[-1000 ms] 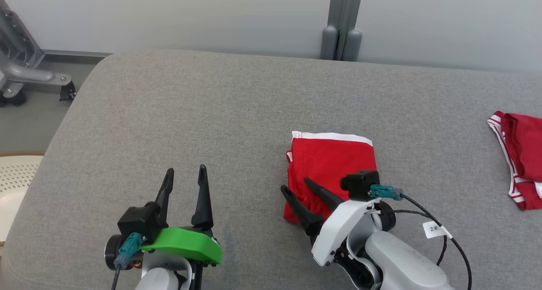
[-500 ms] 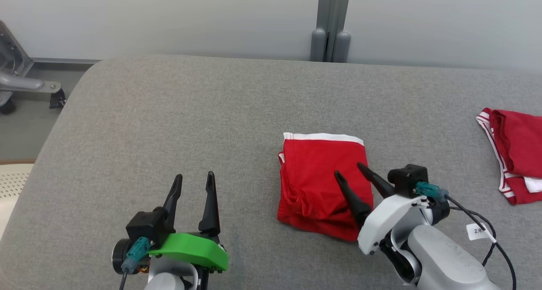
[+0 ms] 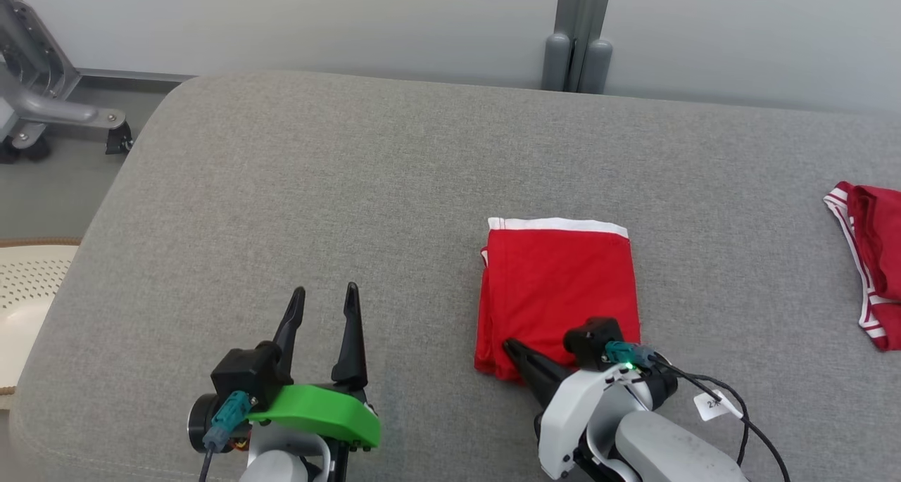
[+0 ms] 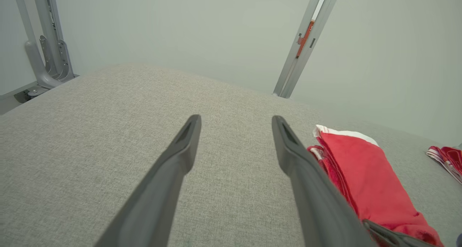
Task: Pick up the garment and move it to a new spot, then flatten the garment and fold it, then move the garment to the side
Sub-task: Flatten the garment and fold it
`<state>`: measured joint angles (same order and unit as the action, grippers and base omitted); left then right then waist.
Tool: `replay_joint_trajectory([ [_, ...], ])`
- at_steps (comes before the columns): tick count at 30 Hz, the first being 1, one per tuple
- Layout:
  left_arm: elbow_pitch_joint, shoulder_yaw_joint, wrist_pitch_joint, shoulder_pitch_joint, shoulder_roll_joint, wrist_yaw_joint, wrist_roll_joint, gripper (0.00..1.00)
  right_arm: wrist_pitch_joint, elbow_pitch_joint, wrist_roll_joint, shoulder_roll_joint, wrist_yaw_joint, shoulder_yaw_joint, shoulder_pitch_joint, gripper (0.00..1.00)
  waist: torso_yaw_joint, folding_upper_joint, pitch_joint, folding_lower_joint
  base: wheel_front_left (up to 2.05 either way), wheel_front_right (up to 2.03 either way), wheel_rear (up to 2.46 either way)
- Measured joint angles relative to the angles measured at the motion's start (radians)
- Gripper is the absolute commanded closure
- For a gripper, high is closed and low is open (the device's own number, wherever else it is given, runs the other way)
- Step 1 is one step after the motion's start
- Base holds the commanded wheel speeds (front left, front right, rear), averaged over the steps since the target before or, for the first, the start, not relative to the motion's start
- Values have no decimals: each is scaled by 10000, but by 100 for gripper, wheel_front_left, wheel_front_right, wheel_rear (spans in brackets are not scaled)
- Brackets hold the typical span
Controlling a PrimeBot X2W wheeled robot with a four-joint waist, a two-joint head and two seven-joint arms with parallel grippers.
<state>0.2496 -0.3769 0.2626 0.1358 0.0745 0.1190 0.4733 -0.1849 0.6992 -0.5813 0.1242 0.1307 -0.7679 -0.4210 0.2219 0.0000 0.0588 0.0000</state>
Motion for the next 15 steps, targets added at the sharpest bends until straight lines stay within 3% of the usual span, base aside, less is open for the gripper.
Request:
replay_joint_trajectory([
  [13, -12, 198, 0, 35, -36, -13, -61, 0, -451, 614, -825, -251, 0, -1135, -699, 98, -48, 0, 71, 0, 0, 0, 0],
  [15, -17, 230, -2, 37, -42, -17, -82, 0, -606, 506, -828, -224, 0, -1053, -844, 54, -133, 0, 50, 0, 0, 0, 0],
])
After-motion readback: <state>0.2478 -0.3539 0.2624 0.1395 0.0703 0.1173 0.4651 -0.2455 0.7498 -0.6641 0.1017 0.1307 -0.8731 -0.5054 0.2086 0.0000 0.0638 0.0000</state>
